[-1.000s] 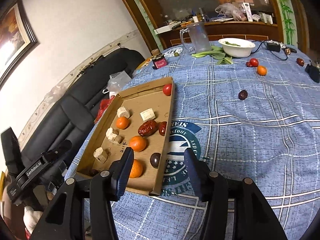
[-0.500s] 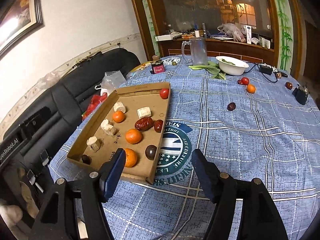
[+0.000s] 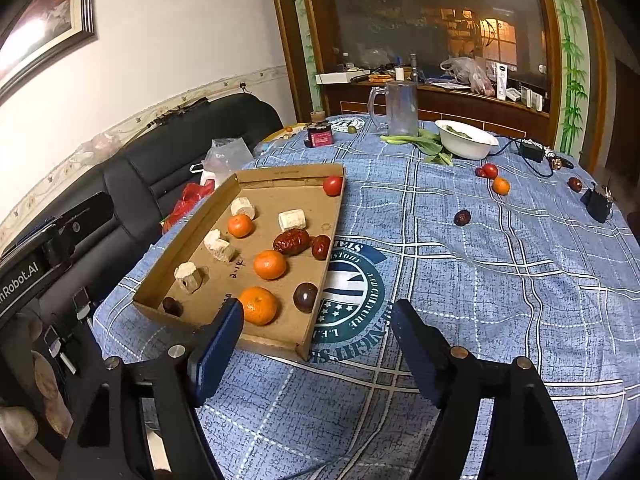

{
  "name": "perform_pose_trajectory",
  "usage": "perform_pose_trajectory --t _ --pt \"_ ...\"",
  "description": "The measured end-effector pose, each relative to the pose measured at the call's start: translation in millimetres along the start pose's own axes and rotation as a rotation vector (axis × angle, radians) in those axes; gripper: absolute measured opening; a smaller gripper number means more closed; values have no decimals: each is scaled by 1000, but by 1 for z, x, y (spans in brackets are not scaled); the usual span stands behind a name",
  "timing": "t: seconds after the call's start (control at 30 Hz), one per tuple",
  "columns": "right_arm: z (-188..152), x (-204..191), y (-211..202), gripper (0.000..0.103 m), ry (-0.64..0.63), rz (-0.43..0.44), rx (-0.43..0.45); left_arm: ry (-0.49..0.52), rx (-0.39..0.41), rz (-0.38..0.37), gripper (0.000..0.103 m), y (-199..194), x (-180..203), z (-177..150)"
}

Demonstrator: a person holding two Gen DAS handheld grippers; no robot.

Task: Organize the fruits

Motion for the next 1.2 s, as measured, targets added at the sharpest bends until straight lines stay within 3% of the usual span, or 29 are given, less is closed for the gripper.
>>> perform_pose_trajectory --t 0.2,0.4,0.57,0.73,0.93,1.2 --pt "-2 1 2 81 6 -1 -7 -1 2 7 100 0 0 0" --pt "-2 0 3 82 3 0 -8 0 20 60 100 -5 -7 -1" --pt "-3 -1 4 82 -1 -1 -10 -1 17 20 100 -7 -7 -3" --pt "-4 -3 3 82 -9 -3 -11 26 12 55 100 -6 -4 -8" --pt "-5 -2 5 82 -7 -4 -17 27 -41 -34 100 -1 1 -13" --pt "-5 -5 7 84 -28 -22 -21 25 -78 -63 100 7 6 -19"
Point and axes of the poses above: each gripper's, at about its wrist camera, not at the fingertips, and y roughly the way its jaws point, x to its right, z to its top, the point moved 5 cm from there along y, roughly the way its jaws point, and after that the axes turned 12 degrees about z, right-handed, at the moved point
